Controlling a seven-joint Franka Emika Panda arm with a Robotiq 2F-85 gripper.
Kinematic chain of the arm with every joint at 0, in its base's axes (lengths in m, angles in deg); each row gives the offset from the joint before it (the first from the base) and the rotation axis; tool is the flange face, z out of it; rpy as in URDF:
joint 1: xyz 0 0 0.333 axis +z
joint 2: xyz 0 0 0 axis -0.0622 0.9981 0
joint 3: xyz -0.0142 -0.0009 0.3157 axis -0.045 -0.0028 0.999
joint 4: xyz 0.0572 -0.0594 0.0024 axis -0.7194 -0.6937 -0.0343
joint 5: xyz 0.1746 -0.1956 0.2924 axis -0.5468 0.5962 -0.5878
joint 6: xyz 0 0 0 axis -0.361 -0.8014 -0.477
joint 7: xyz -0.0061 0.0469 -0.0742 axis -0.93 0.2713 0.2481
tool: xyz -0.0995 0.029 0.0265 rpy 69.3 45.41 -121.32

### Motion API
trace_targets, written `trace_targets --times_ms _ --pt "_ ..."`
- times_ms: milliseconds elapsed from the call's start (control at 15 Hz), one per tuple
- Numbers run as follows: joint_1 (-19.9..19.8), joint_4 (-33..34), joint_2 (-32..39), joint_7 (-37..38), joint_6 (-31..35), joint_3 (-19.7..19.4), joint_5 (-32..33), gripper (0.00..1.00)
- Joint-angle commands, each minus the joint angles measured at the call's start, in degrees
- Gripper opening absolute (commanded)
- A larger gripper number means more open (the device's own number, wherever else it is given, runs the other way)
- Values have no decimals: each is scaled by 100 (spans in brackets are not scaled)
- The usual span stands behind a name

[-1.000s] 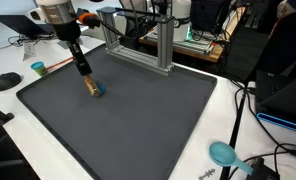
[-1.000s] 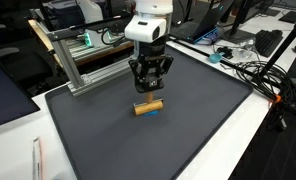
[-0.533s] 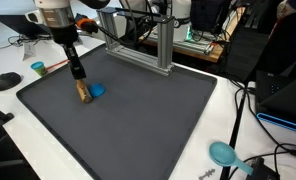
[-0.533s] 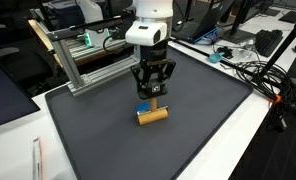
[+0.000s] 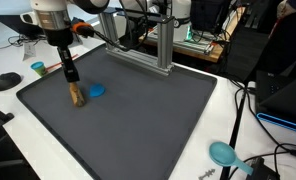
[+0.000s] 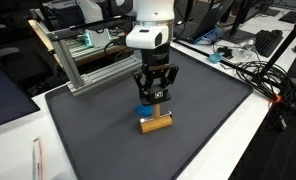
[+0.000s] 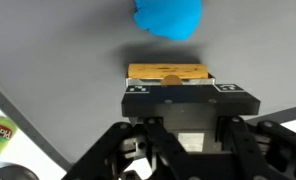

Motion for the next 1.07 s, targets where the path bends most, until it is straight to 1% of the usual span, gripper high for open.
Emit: trace_targets --times_ms 0,267,533,800,1000 --pt "-16 -167 -90 -119 -127 50 -38 22" --pt "14 -604 -606 -186 -51 34 5 22" --pt "112 -920 -881 -85 61 -19 101 22" --pt "94 -1111 -1083 -156 -146 39 36 22" --pt "53 -1089 -1012 -201 -310 87 -31 22"
